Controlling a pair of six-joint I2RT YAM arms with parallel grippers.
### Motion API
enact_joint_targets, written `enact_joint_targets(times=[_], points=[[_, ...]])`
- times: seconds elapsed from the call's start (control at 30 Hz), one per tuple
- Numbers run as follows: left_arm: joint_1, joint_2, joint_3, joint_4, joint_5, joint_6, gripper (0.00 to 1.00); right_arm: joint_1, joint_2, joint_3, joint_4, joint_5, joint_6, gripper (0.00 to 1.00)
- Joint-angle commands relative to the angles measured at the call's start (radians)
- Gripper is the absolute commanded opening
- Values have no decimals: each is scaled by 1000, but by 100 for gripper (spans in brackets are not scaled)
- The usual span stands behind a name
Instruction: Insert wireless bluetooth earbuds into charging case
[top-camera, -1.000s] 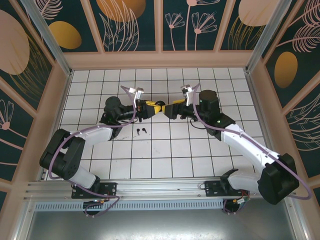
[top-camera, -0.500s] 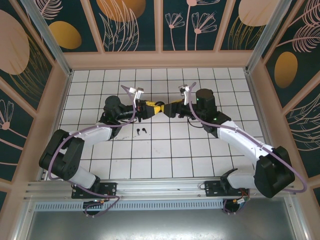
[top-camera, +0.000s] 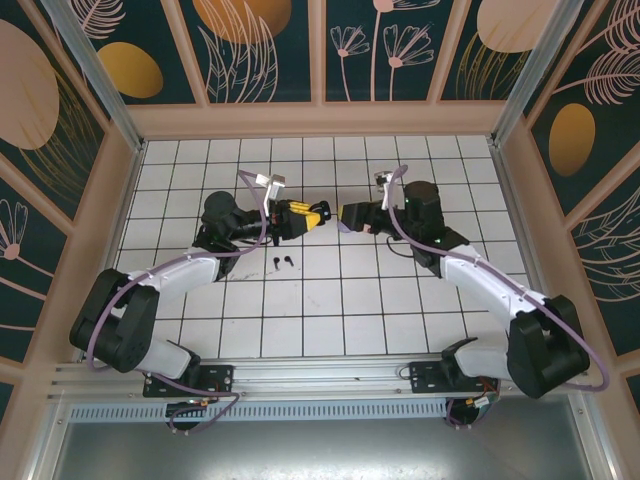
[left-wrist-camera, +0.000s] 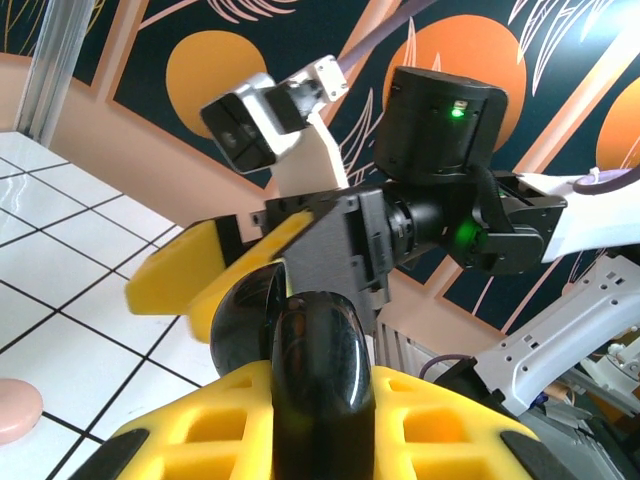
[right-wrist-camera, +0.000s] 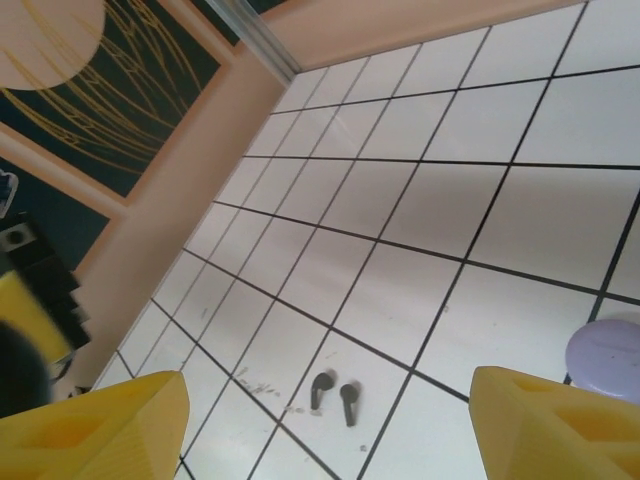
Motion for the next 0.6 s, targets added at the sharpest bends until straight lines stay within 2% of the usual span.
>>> enact_joint_targets(times=[0.0, 0.1, 0.27, 0.57], points=[[-5, 1, 15, 35, 9, 14, 0, 3, -82, -17, 29, -92, 12, 74], [-6, 8, 16, 47, -4, 5, 0, 16, -99, -21, 49, -126, 28, 71], [-5, 26, 14, 88, -6, -32, 0, 58, -80, -2, 74, -112, 36, 62], [-5, 29, 15, 97, -11, -40, 0, 84, -24, 33, 83, -90, 30, 55]])
